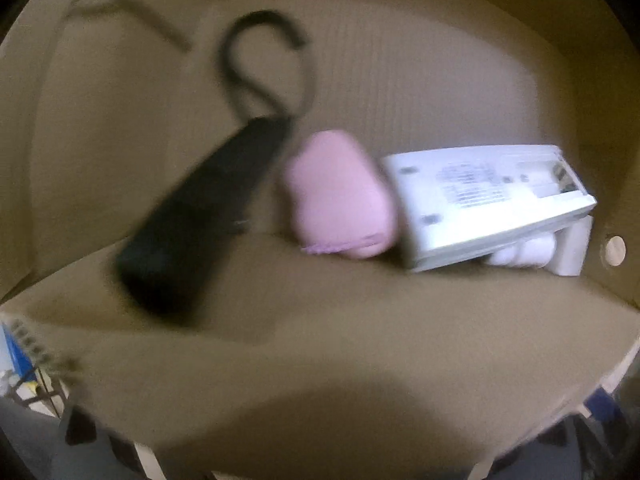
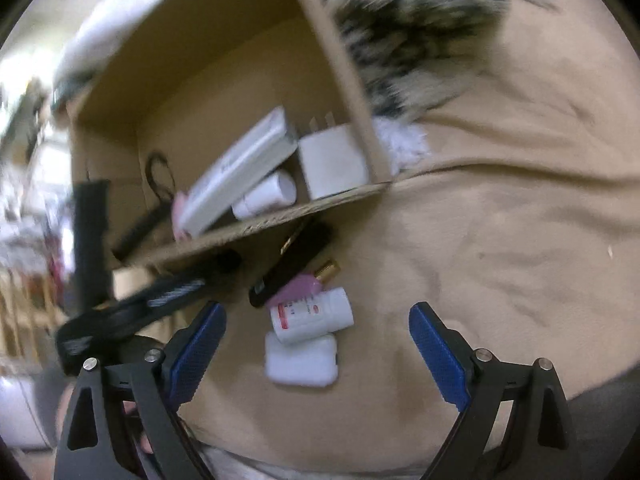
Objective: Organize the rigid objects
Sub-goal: 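Grasp the pink translucent comb with left tool while right tool grasps white pill bottle, then lower comb and pill bottle into the box and open both tools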
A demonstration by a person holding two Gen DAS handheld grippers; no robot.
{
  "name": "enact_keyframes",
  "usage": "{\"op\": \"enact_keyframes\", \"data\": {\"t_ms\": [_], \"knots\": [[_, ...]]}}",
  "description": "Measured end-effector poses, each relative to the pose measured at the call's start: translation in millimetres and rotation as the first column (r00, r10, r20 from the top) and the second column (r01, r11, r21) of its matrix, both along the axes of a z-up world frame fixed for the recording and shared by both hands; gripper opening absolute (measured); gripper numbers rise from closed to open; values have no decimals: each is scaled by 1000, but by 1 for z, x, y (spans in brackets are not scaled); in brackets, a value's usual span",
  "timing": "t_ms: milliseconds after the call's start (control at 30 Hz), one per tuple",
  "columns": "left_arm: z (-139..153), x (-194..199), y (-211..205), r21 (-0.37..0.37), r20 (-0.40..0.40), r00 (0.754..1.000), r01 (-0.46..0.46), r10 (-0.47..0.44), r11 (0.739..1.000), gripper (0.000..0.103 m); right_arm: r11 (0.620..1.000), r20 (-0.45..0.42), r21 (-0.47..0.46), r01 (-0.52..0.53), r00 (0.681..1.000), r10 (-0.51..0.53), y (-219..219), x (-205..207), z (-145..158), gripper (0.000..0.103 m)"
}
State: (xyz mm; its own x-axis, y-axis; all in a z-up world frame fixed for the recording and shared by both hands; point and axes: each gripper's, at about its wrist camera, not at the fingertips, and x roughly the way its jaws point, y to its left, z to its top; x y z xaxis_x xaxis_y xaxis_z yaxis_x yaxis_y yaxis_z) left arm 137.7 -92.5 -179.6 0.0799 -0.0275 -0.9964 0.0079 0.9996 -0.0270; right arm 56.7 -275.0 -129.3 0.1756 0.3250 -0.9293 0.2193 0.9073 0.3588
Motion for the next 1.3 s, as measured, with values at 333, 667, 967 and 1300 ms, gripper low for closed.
{"op": "enact_keyframes", "data": {"t_ms": [333,667,967,1300], "knots": [[20,-27,52,42,5,1000,-19,19,999,92,996,-66,12,-84,994,85,18,10,-24,53],[47,-28,64,28,68,997,-33,31,999,92,991,46,-60,-122,991,124,30,1,2,49],[76,-59,83,31,193,981,-16,10,999,92,991,210,-92,-99,971,117,25,-23,38,49],[122,-87,55,35,349,937,-4,-8,999,92,996,384,-75,-37,921,63,10,-26,77,49]]}}
